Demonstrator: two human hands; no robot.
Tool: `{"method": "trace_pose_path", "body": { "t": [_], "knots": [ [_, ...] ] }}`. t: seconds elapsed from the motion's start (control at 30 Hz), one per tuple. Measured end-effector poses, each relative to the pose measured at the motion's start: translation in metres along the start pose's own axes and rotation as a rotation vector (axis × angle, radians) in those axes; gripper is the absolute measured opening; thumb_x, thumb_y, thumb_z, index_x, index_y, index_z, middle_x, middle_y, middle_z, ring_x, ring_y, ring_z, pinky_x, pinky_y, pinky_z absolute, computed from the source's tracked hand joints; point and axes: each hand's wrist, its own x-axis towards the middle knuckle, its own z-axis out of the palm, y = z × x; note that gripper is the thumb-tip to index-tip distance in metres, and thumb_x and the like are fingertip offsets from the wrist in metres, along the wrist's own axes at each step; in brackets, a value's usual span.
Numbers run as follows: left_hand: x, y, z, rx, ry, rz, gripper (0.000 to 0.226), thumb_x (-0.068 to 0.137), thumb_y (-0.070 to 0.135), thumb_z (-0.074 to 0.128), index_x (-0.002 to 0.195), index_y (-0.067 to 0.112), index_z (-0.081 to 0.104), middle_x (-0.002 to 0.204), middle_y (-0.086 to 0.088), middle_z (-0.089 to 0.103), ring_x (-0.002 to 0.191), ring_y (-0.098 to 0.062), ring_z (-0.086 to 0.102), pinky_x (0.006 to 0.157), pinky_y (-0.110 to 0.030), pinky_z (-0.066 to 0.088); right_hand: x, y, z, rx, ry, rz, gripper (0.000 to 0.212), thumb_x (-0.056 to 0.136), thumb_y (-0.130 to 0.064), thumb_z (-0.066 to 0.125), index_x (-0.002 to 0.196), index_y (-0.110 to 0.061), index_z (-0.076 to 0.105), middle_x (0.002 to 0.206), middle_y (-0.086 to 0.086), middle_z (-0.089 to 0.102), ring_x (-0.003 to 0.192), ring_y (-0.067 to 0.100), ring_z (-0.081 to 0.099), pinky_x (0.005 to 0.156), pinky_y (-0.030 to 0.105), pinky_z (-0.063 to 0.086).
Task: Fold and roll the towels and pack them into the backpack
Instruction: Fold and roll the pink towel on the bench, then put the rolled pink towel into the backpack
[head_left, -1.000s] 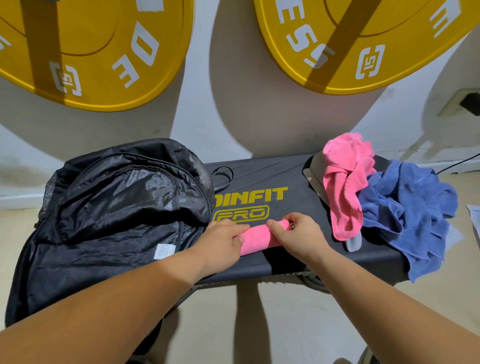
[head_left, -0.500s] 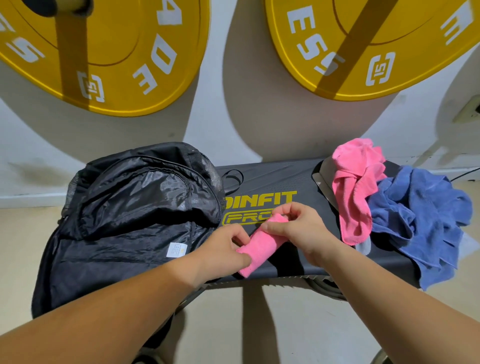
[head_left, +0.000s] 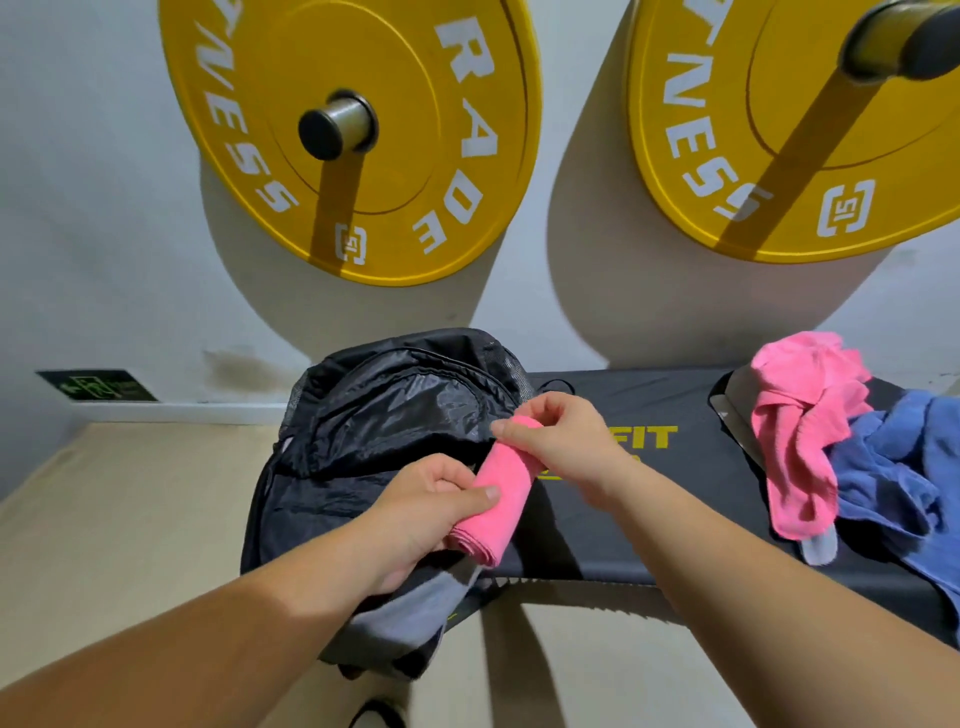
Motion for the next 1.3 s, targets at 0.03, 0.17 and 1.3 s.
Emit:
{"method": "trace_pose_path", "body": {
  "t": [0.03,0.17,1.3],
  "knots": [
    [0.0,-0.004,-0.007,0.048,0.042,-0.016,0.028,0.084,0.015,0.081,0.102,0.007,0.061,0.088,-0.013,0.075,0.073,-0.023,0.07,0.064,-0.033,0.051,0.002,0.001,0.008,-0.127,0.068,-0.059,0.025,0.079,-0.036,0.082,0.082,-0.016,0.066,0.076,-0.002,0.07,0.067,0.013,0.062,0.069,0.033,0.052],
    [0.011,-0.021,-0.031,0.209,0.203,-0.077,0.04,0.084,0.019,0.08,0.115,0.016,0.056,0.11,-0.008,0.068,0.096,-0.023,0.069,0.073,-0.03,0.055,0.011,0.002,0.025,-0.542,0.113,-0.272,0.008,0.085,-0.031,0.065,0.083,-0.025,0.061,0.091,-0.004,0.064,0.085,0.018,0.061,0.077,0.032,0.049],
    [0.067,-0.017,0.014,0.413,0.336,0.129,0.012,0.077,0.023,0.072,0.084,0.015,0.067,0.084,0.002,0.072,0.087,-0.022,0.069,0.084,-0.046,0.058,0.044,0.01,0.007,-0.69,-0.129,-0.151,0.033,0.091,-0.04,0.066,0.12,-0.024,0.071,0.117,-0.004,0.074,0.11,0.018,0.066,0.099,0.036,0.052]
  ]
}}
